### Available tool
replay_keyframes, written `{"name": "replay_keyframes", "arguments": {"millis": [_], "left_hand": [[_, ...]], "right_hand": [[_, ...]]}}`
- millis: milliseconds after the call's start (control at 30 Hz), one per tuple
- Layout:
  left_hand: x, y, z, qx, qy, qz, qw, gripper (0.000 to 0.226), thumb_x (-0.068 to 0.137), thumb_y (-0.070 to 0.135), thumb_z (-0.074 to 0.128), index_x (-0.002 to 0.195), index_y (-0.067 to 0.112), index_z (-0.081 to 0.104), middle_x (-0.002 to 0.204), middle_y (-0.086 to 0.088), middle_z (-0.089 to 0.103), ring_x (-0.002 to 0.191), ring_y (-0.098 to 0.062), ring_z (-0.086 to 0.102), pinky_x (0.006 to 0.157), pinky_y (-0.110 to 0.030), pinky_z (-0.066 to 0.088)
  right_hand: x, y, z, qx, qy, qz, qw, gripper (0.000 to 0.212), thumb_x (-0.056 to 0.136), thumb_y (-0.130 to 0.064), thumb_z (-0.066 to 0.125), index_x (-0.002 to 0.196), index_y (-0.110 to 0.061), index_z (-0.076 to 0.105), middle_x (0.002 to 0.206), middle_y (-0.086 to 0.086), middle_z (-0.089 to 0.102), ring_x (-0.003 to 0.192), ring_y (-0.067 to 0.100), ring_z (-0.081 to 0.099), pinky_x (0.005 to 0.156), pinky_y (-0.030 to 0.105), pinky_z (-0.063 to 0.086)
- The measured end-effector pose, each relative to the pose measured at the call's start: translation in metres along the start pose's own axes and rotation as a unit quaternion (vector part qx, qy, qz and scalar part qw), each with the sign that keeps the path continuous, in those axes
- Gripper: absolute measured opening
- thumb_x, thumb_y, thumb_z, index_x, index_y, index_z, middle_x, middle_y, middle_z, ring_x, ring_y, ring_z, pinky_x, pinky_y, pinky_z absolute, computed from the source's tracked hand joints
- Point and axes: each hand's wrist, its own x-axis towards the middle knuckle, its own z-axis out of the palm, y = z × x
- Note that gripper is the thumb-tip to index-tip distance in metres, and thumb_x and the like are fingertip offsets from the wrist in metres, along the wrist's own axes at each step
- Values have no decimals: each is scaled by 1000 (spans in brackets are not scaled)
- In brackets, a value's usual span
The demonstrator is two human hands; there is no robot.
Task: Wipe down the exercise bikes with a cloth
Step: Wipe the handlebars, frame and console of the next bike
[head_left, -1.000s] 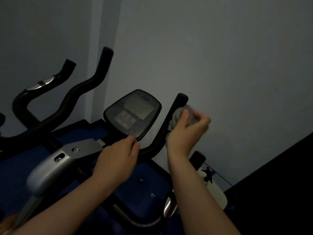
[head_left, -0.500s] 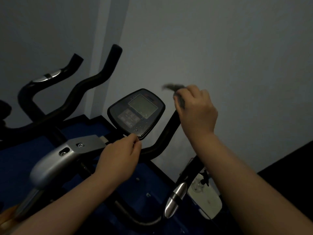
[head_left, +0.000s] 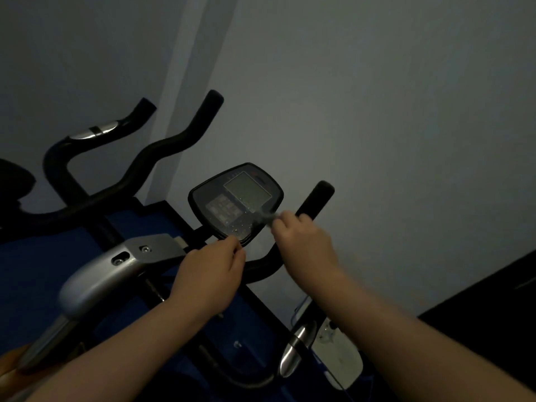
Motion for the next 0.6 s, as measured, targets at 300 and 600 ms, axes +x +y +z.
{"name": "replay_keyframes", "arguments": {"millis": [300,600], "left_hand": [[2,-2,2,15,1,-3,1000,23,99,31,34,87,21,50,78,9,52,71,-13,49,65,-29,26],[3,-3,5,40,4,10,999,21,99,32,33,90,23,50,80,10,52,70,-11,43,69,-29,26]], "right_hand": [[8,21,-7,58,133,61,988,17,91,-30,60,101,-18,68,107,-4,67,63,25,62,45,26,43],[23,30,-27,143,157,91,973,27,88,-19,62,114,-26,65,110,-6,69,74,26,67,56,29,50]]}}
